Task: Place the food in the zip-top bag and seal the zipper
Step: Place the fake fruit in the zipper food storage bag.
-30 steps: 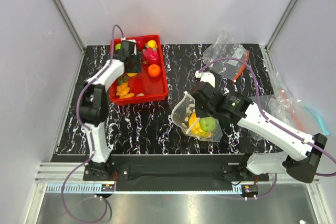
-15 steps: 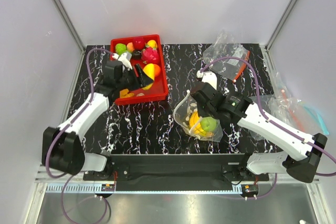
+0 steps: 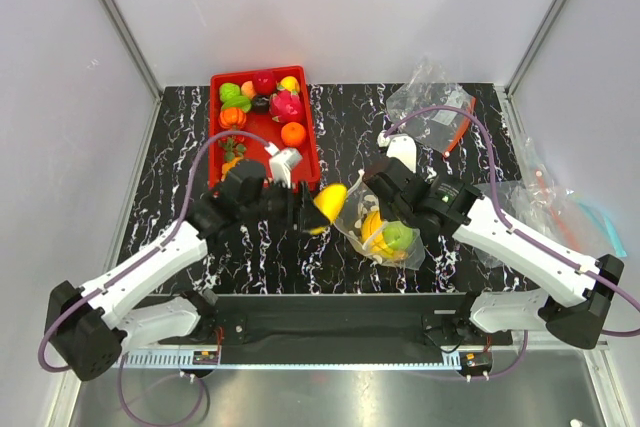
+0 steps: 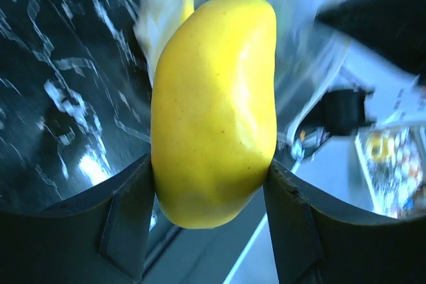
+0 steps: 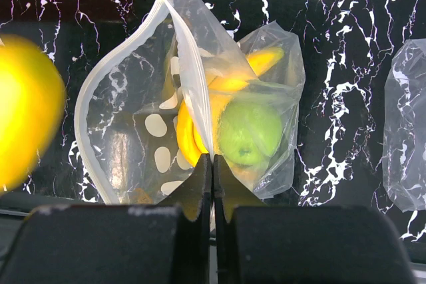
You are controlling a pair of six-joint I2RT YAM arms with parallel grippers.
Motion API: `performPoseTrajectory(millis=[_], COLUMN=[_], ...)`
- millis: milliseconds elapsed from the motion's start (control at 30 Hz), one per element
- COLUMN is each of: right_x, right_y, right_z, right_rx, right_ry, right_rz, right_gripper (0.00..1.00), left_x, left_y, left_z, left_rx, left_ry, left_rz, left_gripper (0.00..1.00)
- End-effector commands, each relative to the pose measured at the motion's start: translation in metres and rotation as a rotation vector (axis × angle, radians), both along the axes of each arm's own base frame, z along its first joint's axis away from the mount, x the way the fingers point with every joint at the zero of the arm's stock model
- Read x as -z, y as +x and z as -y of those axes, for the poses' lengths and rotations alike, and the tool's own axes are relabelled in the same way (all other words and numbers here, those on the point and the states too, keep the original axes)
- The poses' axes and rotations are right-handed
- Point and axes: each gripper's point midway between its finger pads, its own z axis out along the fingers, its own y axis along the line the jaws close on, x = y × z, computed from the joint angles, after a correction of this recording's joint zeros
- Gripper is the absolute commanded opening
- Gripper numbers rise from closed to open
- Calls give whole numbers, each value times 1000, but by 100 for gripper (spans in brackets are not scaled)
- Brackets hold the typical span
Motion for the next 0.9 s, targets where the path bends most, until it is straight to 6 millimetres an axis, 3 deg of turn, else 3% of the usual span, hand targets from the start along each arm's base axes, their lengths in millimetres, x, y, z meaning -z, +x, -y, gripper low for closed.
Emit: performPoseTrajectory(millis=[0, 133, 300, 467, 600, 867], right_x=[-12, -10, -6, 7, 6, 1], right_y=[6, 6, 2, -3, -4, -3], right_z=[5, 2, -4, -10, -16, -24], right_rx=[19, 9, -27, -68, -93, -93], right_ry=[-10, -12, 2, -11, 19, 82], right_rz=[58, 49, 19, -23, -27, -8], right_gripper=[0, 0, 0, 0, 0, 0], left_x=[16, 23, 35, 35, 21, 22], left_y=[-34, -49, -38, -21, -11, -1], left_z=[9, 18, 26, 33, 48, 86], left_rx=[135, 225, 241, 221, 220, 167], left_ry=[54, 128, 207, 259, 223, 112], left_rz=[-23, -14, -29, -21, -16, -91], left_gripper=[52, 52, 52, 51, 51, 50])
